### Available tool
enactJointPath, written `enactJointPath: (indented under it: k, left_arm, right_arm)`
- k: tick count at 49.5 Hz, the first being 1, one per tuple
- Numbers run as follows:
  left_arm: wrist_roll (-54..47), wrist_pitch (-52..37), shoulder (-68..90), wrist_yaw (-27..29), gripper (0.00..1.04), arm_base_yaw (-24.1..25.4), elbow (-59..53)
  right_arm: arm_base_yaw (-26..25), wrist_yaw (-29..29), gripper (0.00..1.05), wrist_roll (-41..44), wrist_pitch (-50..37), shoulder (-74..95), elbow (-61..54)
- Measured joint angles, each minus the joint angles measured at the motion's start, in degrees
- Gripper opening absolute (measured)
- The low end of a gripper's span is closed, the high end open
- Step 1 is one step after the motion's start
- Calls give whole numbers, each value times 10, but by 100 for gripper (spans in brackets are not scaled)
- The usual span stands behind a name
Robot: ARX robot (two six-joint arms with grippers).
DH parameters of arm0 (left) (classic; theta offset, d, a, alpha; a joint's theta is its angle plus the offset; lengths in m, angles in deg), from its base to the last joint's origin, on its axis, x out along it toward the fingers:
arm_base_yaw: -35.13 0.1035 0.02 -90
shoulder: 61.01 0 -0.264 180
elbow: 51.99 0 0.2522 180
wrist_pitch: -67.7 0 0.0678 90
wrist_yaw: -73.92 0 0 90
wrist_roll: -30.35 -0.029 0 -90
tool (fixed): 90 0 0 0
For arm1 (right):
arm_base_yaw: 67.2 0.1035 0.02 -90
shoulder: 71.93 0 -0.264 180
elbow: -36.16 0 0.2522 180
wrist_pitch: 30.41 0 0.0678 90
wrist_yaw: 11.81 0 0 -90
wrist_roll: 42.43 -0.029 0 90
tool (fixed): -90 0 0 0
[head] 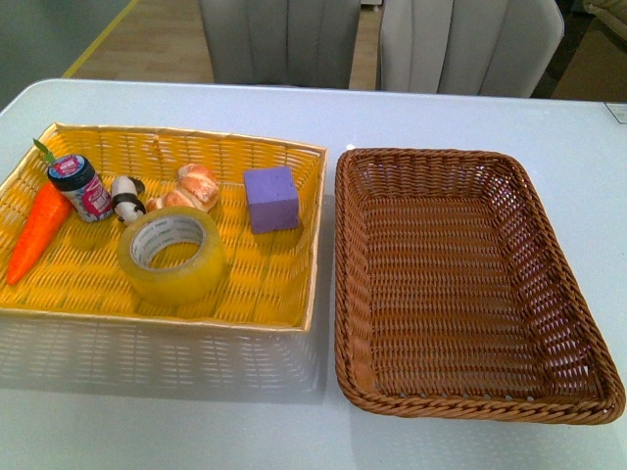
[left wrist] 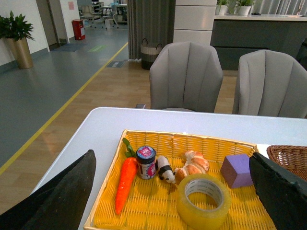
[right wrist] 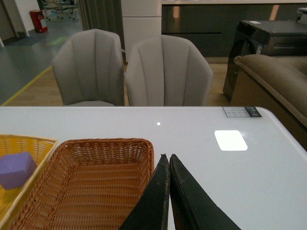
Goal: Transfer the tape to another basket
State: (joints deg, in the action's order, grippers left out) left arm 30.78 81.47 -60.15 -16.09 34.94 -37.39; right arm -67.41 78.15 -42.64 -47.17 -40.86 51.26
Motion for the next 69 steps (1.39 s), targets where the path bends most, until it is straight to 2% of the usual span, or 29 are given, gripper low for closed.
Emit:
enactJointPath:
  k: [20, 46, 50, 62, 69]
  left_arm:
    - [0, 0, 0, 0, 96, 0, 0]
    - [0, 0, 0, 0, 96, 0, 0]
    - [0, 0, 0, 0, 96, 0, 0]
    - [0, 0, 0, 0, 96, 0, 0]
    - [0, 0, 0, 0, 96, 0, 0]
  right_arm:
    - [0, 0, 2, 0, 119, -124, 0]
    - [0, 0, 2, 0, 203, -209, 0]
    - [0, 0, 2, 0, 296, -286, 0]
    - [0, 0, 2, 0, 304, -306, 0]
    - [0, 0, 29, 0, 304, -307, 0]
